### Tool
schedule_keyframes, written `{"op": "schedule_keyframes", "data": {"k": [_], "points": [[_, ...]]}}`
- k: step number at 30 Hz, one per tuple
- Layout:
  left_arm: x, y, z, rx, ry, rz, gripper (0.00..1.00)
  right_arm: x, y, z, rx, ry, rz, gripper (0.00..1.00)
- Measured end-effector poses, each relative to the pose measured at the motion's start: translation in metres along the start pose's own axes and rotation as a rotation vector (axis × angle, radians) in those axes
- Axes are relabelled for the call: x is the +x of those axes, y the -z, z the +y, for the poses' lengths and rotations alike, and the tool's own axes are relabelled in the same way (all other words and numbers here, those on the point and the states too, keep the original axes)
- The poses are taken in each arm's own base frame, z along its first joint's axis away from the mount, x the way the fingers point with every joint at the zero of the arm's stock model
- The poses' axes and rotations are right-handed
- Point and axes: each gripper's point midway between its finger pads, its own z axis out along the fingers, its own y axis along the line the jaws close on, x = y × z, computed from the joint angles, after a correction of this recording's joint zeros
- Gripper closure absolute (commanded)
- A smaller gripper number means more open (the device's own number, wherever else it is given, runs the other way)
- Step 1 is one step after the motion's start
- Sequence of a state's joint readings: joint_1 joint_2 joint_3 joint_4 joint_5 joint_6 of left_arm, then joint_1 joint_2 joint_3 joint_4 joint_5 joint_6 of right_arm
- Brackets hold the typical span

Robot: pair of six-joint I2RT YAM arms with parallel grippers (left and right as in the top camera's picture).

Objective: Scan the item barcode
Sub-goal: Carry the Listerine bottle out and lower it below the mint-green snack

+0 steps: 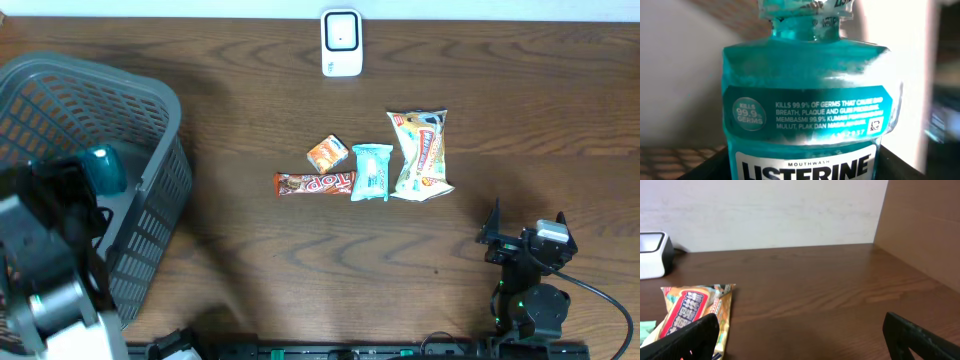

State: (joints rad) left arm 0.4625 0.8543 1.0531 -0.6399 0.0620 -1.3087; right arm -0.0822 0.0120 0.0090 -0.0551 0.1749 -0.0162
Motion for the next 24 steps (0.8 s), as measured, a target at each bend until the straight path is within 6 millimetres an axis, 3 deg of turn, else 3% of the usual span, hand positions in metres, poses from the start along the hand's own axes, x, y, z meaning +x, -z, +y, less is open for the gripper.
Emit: {"op": "schedule_keyframes", "data": {"k": [6,11,17,21,24], "points": [[0.059,0.035,-0.049,0.246,-0.09,0.205,0.58,0.0,0.0,0.0,0.0,0.0,0.0,0.01],[0.13,0.032,-0.052,0.25,-0.19,0.423,0.57,0.0,0.0,0.0,0.0,0.0,0.0,0.01],[0.25,0.008,-0.012,0.119,-0.409,0.658,0.57,0.0,0.0,0.0,0.0,0.0,0.0,0.01],[0.325,-0.003,0.035,0.03,-0.577,0.764,0.57,0.0,0.0,0.0,0.0,0.0,0.0,0.01],[0.366,-0.008,0.077,-0.044,-0.684,0.823,0.58,0.0,0.0,0.0,0.0,0.0,0.0,0.01]]}}
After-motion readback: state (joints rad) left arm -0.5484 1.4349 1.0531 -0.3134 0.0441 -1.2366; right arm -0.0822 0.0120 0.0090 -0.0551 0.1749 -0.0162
